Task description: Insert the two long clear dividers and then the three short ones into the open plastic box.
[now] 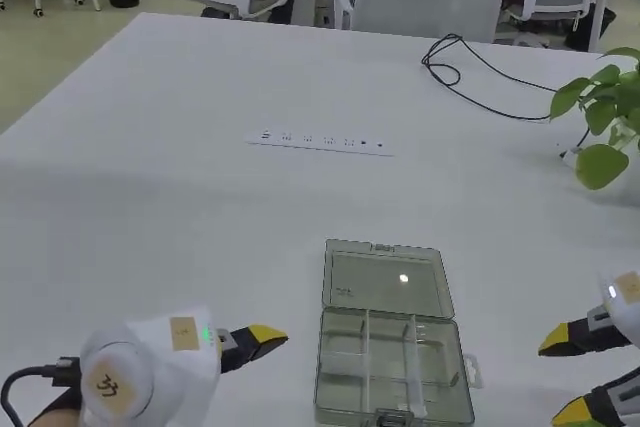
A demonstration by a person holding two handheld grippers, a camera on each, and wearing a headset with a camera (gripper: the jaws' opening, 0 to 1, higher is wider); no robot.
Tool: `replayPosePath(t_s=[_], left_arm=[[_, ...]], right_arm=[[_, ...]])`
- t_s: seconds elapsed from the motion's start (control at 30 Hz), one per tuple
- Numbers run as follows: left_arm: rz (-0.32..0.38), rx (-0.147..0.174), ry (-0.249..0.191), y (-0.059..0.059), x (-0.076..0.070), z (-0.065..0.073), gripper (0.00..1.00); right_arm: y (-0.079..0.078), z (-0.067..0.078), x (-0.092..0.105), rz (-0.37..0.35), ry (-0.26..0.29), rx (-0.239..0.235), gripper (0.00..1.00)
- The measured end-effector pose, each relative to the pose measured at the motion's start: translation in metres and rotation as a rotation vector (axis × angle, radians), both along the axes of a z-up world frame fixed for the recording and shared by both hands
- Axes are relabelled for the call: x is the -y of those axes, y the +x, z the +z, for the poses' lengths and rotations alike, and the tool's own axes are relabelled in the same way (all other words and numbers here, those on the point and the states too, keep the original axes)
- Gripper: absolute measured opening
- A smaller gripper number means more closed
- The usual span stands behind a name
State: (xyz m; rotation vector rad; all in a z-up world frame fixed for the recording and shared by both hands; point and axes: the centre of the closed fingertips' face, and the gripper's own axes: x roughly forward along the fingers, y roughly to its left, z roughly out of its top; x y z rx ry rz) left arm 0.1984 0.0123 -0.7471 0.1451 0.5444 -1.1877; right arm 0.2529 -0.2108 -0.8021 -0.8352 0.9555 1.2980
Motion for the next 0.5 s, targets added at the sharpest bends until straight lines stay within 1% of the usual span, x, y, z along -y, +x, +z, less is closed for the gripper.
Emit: replayPosePath(t_s=[0.07,0.17,0.2,0.4,0.5], left_arm=[[0.002,-0.002,-0.002,0.0,0.001,0.0,1.0],[-0.001,-0.003,0.003,-0.001,0.001,-0.002,1.0],[-0.002,-0.004,0.003,-0.001,0.002,-0.002,1.0],[-0.005,-0.012,0.011,-0.002,0.001,-0.005,1.0],[-0.004,-0.017,0.006,-0.002,0.002,-0.005,1.0]], right_arm=[[-0.001,-0.01,0.008,0.024,-0.034,-0.004,0.45],[-0.001,-0.017,0.015,0.05,-0.077,-0.006,0.44],[-0.001,-0.024,0.021,0.069,-0.105,-0.002,0.44],[-0.001,-0.042,0.031,0.115,-0.162,0.007,0.44],[0.001,-0.05,0.035,0.127,-0.184,0.013,0.43]])
